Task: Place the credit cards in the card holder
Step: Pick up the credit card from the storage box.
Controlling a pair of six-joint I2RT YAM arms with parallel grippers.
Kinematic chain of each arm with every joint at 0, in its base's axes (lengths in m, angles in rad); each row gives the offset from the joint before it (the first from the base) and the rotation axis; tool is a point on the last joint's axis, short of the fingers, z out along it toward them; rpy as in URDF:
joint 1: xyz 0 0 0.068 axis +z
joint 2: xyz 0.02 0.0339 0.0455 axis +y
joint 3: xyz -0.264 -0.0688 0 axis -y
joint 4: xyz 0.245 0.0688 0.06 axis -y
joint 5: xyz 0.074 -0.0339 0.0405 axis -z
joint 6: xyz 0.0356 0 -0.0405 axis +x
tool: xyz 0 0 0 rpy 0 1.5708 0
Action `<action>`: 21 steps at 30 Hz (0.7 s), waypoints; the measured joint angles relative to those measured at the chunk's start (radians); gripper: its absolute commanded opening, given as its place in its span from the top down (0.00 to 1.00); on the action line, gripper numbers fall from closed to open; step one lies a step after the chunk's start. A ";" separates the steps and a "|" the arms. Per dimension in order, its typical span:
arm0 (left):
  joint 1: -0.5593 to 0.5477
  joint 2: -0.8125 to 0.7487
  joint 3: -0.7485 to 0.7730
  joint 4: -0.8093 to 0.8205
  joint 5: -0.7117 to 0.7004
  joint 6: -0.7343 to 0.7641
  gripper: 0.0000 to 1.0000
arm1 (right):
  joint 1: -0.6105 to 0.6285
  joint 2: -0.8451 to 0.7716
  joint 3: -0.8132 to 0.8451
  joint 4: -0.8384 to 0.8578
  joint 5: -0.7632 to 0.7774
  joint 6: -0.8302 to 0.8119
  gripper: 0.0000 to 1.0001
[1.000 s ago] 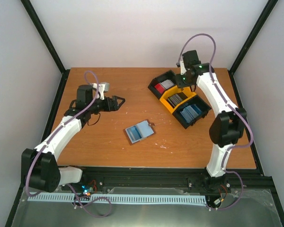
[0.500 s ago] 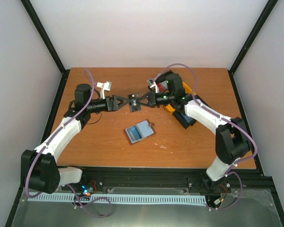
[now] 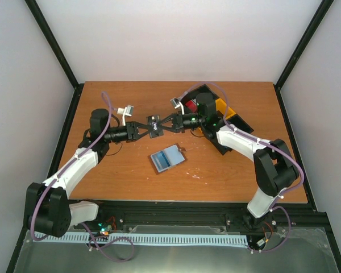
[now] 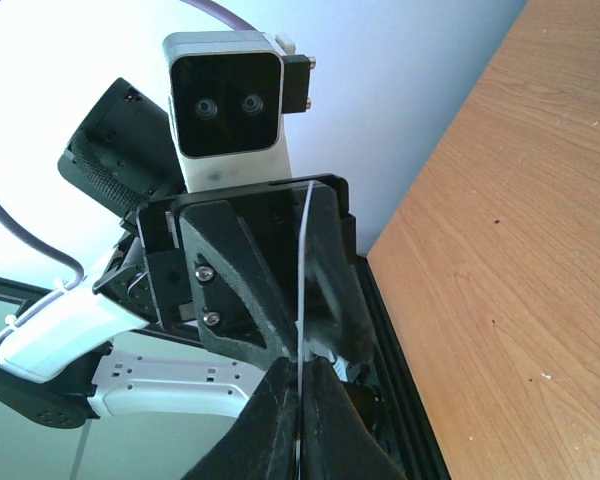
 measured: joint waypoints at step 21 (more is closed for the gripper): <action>0.001 0.085 -0.048 -0.071 -0.097 0.016 0.99 | -0.017 0.036 0.037 -0.560 0.394 -0.385 0.36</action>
